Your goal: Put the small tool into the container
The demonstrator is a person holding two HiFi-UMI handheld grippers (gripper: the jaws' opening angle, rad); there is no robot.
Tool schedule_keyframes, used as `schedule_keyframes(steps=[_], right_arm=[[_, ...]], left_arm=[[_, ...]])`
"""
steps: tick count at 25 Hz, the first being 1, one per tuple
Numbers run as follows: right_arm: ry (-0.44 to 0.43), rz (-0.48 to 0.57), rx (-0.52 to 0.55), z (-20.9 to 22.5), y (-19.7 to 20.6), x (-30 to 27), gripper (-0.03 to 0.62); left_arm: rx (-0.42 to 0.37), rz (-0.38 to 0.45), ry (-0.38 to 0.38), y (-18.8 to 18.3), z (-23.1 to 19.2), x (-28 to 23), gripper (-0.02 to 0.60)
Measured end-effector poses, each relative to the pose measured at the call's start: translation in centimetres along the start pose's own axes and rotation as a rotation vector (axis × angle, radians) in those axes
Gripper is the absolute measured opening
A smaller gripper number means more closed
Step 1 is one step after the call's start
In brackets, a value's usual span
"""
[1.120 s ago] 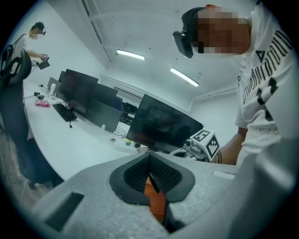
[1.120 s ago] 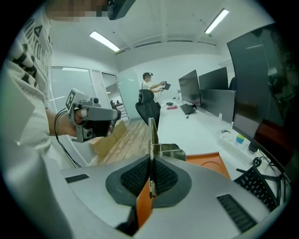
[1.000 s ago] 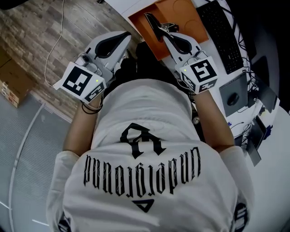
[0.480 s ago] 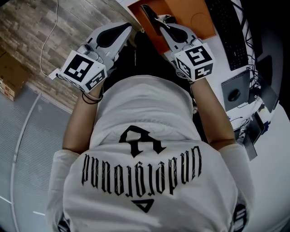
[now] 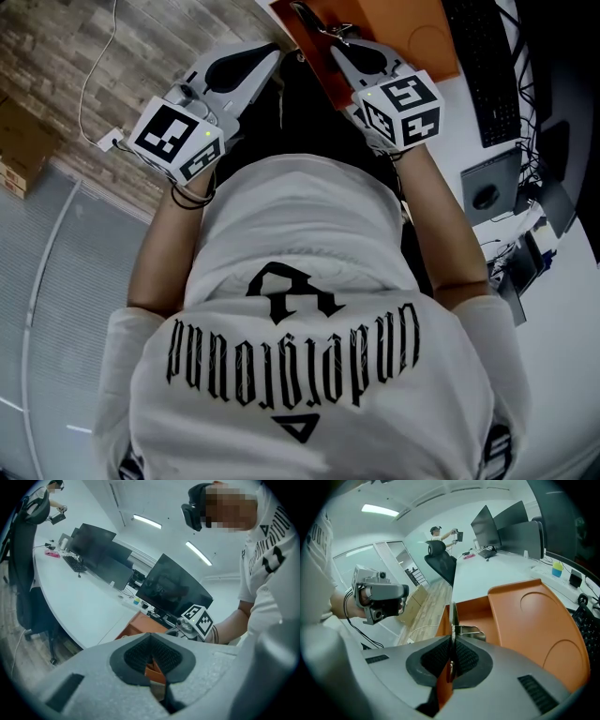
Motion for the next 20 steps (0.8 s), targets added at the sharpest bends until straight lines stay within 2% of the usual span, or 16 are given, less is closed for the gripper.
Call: schedule_keyframes(steps=[20], right_arm=[[-0.011,-0.098,-0.014,0.4,-0.3,-3.5,0.017]], left_arm=[[0.046,-0.007,-0.026,1.0,-1.4,-0.1,0.013]])
Point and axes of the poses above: the fingertips, and each gripper's own axes: x backward along the fingers, z to its right, y out of its underside, the point moved 4 cm from there along x, backward along the fingers, and after that the axes turned 12 degrees about y, right-handed, at the moved point
